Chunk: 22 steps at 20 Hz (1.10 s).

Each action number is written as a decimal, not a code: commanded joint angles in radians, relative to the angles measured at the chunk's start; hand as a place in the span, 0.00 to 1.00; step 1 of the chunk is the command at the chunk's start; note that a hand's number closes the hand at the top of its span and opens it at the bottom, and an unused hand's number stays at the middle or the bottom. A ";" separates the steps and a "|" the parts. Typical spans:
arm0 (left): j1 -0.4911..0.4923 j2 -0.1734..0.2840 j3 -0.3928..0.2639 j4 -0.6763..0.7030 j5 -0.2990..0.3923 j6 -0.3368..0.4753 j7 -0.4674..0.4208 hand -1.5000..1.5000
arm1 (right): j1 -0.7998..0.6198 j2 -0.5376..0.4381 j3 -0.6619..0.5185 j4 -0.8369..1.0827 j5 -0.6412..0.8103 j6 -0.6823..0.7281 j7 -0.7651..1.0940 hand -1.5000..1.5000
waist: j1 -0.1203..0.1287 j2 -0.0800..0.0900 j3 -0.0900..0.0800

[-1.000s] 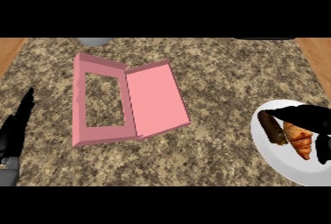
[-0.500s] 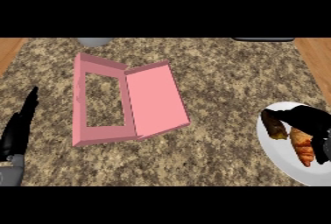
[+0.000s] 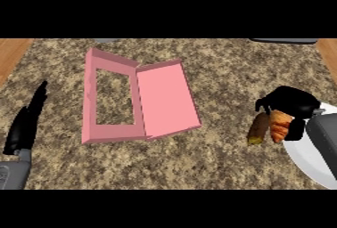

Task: Pick the croissant from the plate and place it in the cardboard box

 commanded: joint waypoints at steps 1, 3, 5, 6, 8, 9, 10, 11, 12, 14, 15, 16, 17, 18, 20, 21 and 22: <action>-0.043 0.001 -0.021 -0.011 0.001 -0.028 -0.015 0.50 | -0.155 0.092 -0.009 0.023 -0.083 0.013 -0.175 1.00 | 0.087 0.034 0.012; -0.047 0.000 -0.026 -0.015 -0.007 -0.026 -0.017 0.50 | -0.228 0.108 -0.045 0.079 -0.115 0.000 -0.228 1.00 | 0.090 0.033 0.011; -0.064 -0.005 -0.019 0.012 -0.007 -0.019 -0.001 0.50 | -0.280 0.115 -0.084 0.141 -0.129 -0.075 -0.268 1.00 | 0.069 0.037 0.011; -0.065 -0.003 -0.022 -0.005 -0.004 -0.026 0.011 0.50 | -0.329 0.093 -0.123 0.158 -0.154 -0.073 -0.286 1.00 | 0.075 0.033 0.011; -0.055 -0.019 -0.031 0.009 -0.019 -0.008 0.005 0.50 | -0.384 0.099 -0.159 0.210 -0.183 -0.097 -0.332 1.00 | 0.064 0.032 0.009; -0.068 -0.018 -0.027 0.024 -0.024 0.000 -0.009 0.50 | -0.427 0.099 -0.164 0.242 -0.180 -0.096 -0.329 1.00 | 0.065 0.035 0.008; -0.043 -0.026 -0.026 0.020 -0.019 0.001 -0.009 0.50 | -0.429 0.102 -0.194 0.268 -0.213 -0.111 -0.366 1.00 | 0.058 0.029 0.008; -0.049 -0.029 -0.034 0.002 -0.012 -0.012 0.008 0.50 | -0.441 0.089 -0.226 0.273 -0.246 -0.125 -0.400 1.00 | 0.057 0.028 0.010; -0.059 -0.011 -0.024 0.001 -0.016 -0.014 0.020 0.50 | -0.468 0.104 -0.242 0.284 -0.275 -0.111 -0.423 1.00 | 0.049 0.023 0.009; -0.056 -0.018 -0.027 0.012 -0.020 -0.008 -0.001 0.50 | -0.511 0.116 -0.267 0.289 -0.318 -0.118 -0.475 1.00 | 0.054 0.027 0.009; -0.047 0.004 -0.009 0.020 -0.005 -0.028 -0.014 0.50 | -0.523 0.093 -0.284 0.298 -0.343 -0.102 -0.514 1.00 | 0.058 0.029 0.008; -0.050 -0.008 -0.009 0.012 -0.020 0.001 0.000 0.50 | -0.526 0.105 -0.281 0.316 -0.357 -0.084 -0.547 1.00 | 0.039 0.021 0.008; -0.051 -0.017 -0.020 0.015 -0.021 -0.003 -0.009 0.50 | -0.565 0.117 -0.272 0.332 -0.357 -0.068 -0.539 1.00 | 0.042 0.021 0.007; -0.062 0.023 0.004 -0.003 -0.003 -0.032 0.019 0.50 | -0.572 0.138 -0.265 0.347 -0.355 -0.085 -0.532 1.00 | 0.051 0.020 0.008; -0.026 0.000 -0.009 0.002 0.000 -0.035 0.002 0.50 | -0.598 0.123 -0.265 0.365 -0.382 -0.028 -0.576 1.00 | 0.034 0.015 0.006; -0.016 -0.014 -0.010 0.000 -0.003 -0.019 -0.007 0.50 | -0.637 0.145 -0.253 0.371 -0.389 0.014 -0.547 1.00 | 0.037 0.012 0.005; -0.045 -0.007 -0.005 0.016 -0.020 -0.003 0.006 0.50 | -0.641 0.174 -0.236 0.374 -0.394 0.026 -0.552 1.00 | 0.025 0.013 0.005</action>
